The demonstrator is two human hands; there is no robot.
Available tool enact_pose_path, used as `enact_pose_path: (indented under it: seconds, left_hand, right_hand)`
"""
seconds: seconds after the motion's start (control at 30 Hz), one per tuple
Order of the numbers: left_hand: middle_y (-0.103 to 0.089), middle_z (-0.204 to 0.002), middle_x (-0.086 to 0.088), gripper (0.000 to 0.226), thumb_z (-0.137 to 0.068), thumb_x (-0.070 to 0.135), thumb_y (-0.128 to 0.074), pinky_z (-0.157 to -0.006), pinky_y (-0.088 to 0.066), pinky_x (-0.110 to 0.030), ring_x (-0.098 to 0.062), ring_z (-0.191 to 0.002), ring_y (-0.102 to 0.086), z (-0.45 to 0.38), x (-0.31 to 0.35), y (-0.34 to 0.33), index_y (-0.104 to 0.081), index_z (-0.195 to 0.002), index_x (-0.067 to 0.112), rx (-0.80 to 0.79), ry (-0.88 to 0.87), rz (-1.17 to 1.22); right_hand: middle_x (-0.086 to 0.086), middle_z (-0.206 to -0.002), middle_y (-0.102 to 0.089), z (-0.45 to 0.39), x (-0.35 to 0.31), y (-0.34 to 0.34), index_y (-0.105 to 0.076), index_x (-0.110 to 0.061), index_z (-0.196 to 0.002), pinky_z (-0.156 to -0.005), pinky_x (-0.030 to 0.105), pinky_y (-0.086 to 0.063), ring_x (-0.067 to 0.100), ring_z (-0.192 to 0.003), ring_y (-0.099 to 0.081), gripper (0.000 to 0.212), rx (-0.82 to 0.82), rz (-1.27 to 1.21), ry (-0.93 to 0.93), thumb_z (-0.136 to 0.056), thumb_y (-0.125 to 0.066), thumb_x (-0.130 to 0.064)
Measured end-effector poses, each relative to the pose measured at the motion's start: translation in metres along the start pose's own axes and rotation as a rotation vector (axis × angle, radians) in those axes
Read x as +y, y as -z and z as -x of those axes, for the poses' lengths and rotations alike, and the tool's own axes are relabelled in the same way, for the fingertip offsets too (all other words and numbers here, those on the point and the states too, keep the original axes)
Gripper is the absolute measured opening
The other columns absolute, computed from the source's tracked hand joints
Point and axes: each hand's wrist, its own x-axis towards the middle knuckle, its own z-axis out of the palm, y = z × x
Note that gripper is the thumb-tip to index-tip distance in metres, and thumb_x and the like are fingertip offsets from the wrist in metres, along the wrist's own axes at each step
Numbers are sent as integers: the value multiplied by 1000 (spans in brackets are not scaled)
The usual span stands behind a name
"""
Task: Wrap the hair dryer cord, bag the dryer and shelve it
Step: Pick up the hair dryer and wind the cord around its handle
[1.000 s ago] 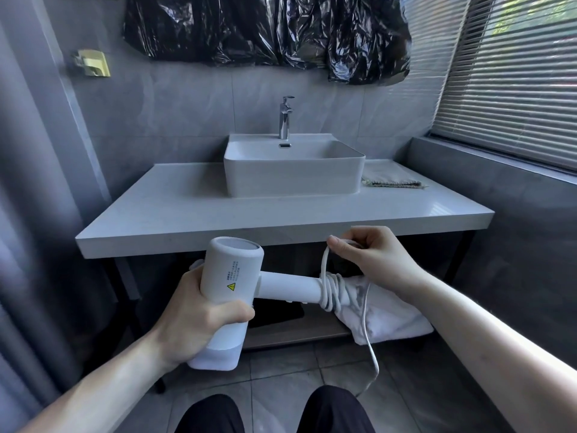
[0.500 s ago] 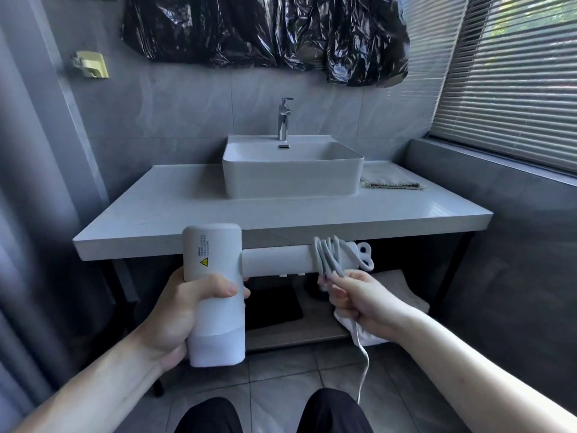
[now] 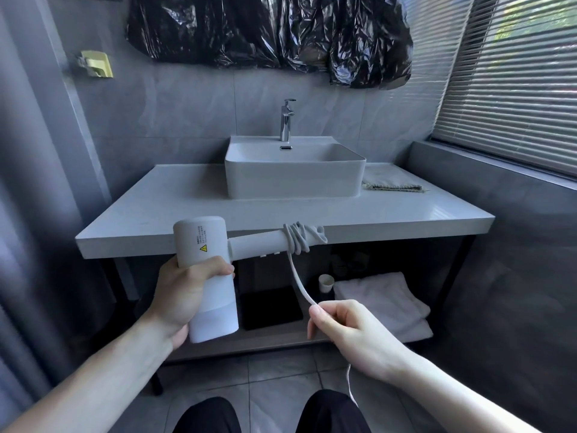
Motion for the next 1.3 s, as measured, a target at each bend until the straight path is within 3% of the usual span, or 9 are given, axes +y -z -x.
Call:
enact_pose_path:
  seconds: [0.1, 0.37, 0.47, 0.57, 0.7, 0.83, 1.03, 1.2, 1.3]
  left_hand:
    - [-71, -85, -16, 58, -51, 20, -83, -61, -56, -43, -32, -70, -65, -5, -3, 3, -71, -102, -6, 40, -22, -32]
    - [-68, -66, -4, 32, -53, 16, -81, -57, -52, -36, -26, -63, -63, 1, -15, 5, -71, -83, 8, 9, -31, -159]
    - [-68, -64, -2, 35, -53, 15, -82, -54, -52, -34, -23, -60, -63, 6, -16, 3, -69, -84, 7, -32, -57, -199]
    - [-71, -72, -6, 48, -50, 18, -84, -55, -53, -32, -19, -62, -65, 7, -15, 2, -70, -93, 1, -90, -94, -281]
    - [-67, -89, -24, 61, -43, 33, -85, -60, -50, -32, -19, -68, -65, 13, -13, 5, -69, -91, -1, -198, -143, -391]
    - [-65, -89, -36, 53, -50, 31, -85, -69, -46, -43, -26, -72, -62, 25, -9, 1, -69, -86, -3, -302, -173, -424]
    - [-65, -87, -35, 51, -52, 28, -84, -71, -47, -44, -29, -73, -63, 35, -2, -5, -68, -89, -3, -393, -179, -409]
    - [-67, -87, -35, 49, -46, 32, -81, -64, -50, -32, -23, -71, -65, 40, 8, -7, -73, -81, -1, -380, -143, -313]
    - [-69, -81, -26, 53, -43, 31, -81, -58, -52, -28, -21, -68, -66, 39, 6, -4, -73, -82, -4, -372, -89, -246]
  right_hand:
    - [2, -63, -30, 10, -7, 5, -70, -13, -79, -54, 29, -25, 15, -58, -28, 45, 36, 34, 56, -110, -52, -42]
    - [-5, -55, -37, 10, -25, 22, -59, -7, -71, -51, 29, -28, 9, -53, -33, 43, 212, -49, 212, -108, -61, -30]
    - [-7, -54, -37, 4, -31, 31, -53, -2, -70, -50, 28, -29, 11, -50, -33, 43, 252, -96, 211, -106, -63, -25]
    - [-1, -58, -40, -3, -40, 43, -53, -14, -63, -55, 31, -32, 13, -57, -36, 45, 295, -79, 224, -105, -66, -22]
    - [-3, -58, -36, -13, -45, 55, -58, -9, -65, -52, 17, -30, 9, -55, -32, 44, 339, -38, 213, -104, -67, -27]
    - [-3, -57, -36, -23, -40, 60, -60, -12, -66, -46, 12, -31, 6, -46, -32, 43, 340, -44, 162, -104, -68, -30]
    - [7, -63, -31, -38, -30, 65, -63, 5, -77, -42, 8, -32, 6, -45, -27, 51, 324, -48, 71, -105, -65, -37]
    - [-17, -45, -39, -50, -1, 64, -65, 1, -79, -42, 13, -29, -1, -36, -35, 53, 269, -190, -59, -105, -61, -45]
    - [-1, -54, -45, -50, 10, 60, -63, 8, -86, -51, 23, -31, 12, -50, -40, 64, 192, -289, -77, -102, -62, -53]
